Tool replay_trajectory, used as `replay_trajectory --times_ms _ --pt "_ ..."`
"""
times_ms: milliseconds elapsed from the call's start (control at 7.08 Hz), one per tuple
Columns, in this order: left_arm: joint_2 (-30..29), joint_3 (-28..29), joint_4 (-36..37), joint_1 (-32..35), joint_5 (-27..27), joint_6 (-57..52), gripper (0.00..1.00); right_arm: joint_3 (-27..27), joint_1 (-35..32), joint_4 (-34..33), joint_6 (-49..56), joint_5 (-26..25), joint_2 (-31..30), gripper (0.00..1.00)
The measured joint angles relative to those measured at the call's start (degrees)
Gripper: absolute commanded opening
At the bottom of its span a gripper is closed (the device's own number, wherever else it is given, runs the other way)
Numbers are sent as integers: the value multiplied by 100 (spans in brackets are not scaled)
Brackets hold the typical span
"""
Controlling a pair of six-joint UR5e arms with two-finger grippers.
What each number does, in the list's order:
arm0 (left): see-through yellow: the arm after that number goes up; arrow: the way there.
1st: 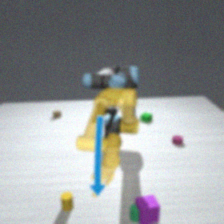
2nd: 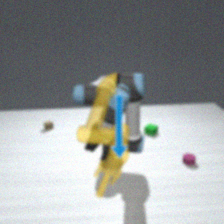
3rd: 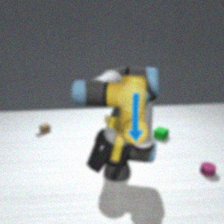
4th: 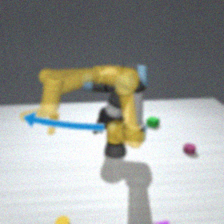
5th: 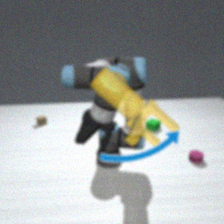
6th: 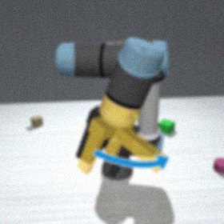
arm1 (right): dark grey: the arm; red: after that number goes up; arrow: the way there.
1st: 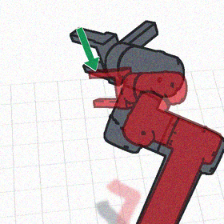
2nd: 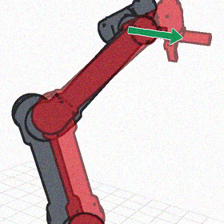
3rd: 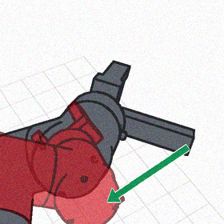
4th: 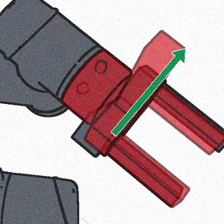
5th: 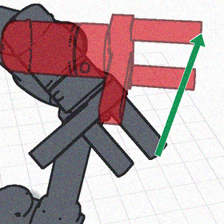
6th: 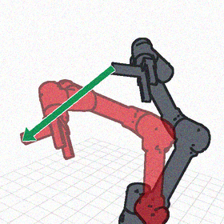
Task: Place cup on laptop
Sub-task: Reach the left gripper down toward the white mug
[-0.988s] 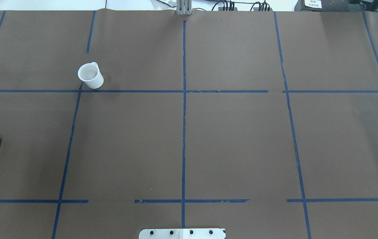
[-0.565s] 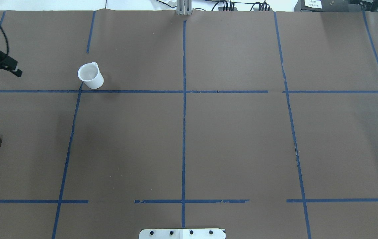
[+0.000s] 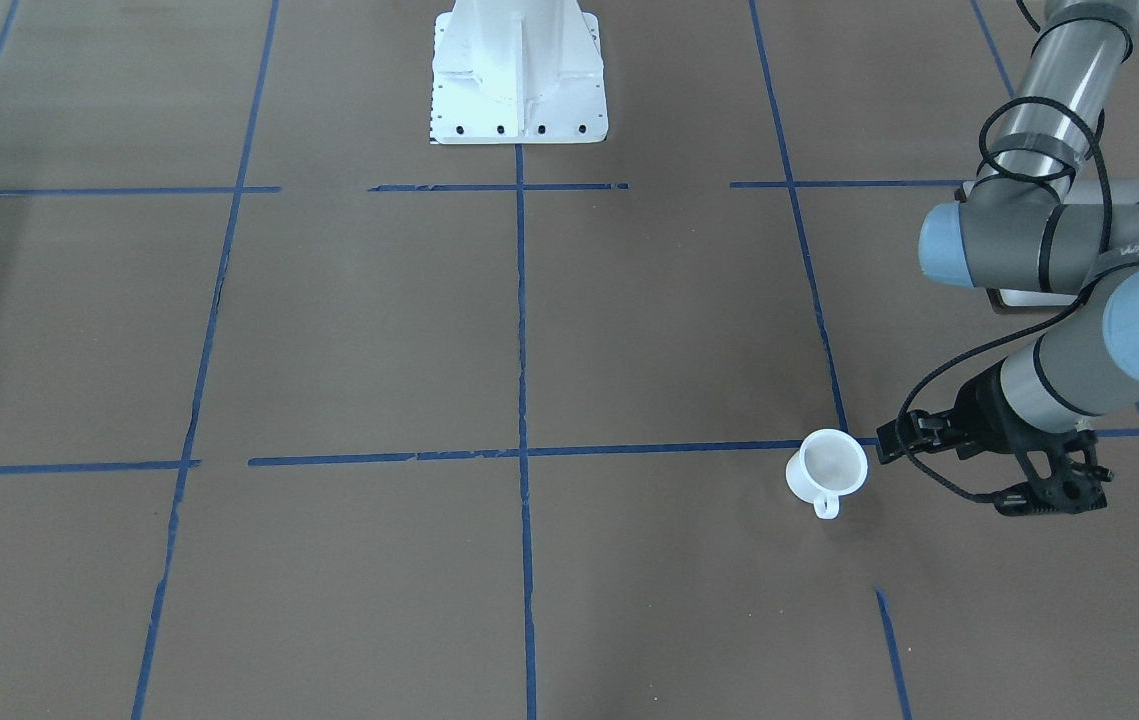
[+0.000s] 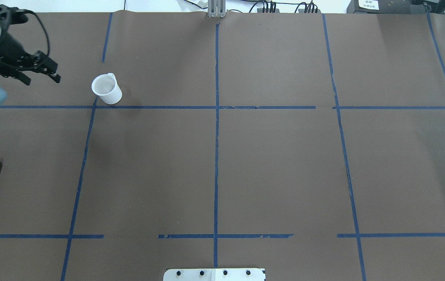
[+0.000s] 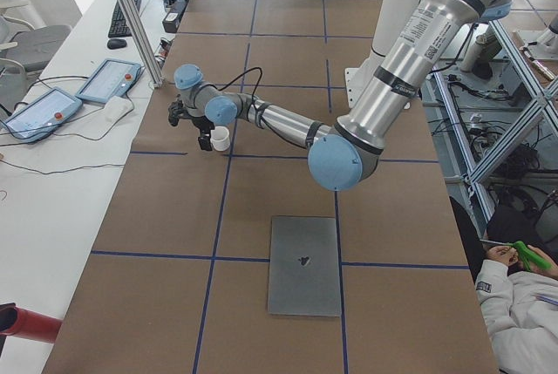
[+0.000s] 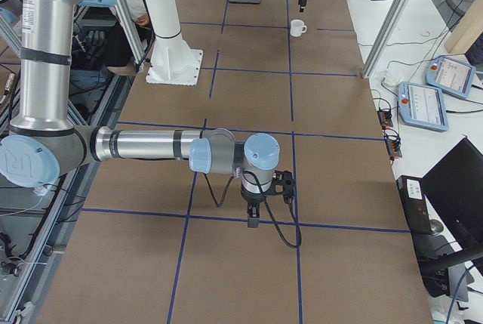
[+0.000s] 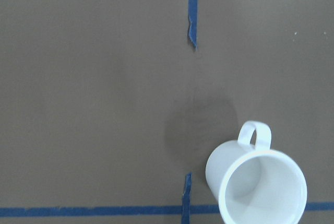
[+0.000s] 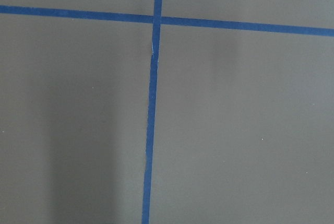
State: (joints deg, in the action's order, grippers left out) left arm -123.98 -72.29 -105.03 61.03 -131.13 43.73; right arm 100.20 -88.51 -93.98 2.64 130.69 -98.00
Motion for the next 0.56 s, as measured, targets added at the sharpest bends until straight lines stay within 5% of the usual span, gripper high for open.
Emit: replay_trajectory --times_ms 565 --pt "-653 1267 -881 -337 251 298 92 0 0 0 0 0 0 100"
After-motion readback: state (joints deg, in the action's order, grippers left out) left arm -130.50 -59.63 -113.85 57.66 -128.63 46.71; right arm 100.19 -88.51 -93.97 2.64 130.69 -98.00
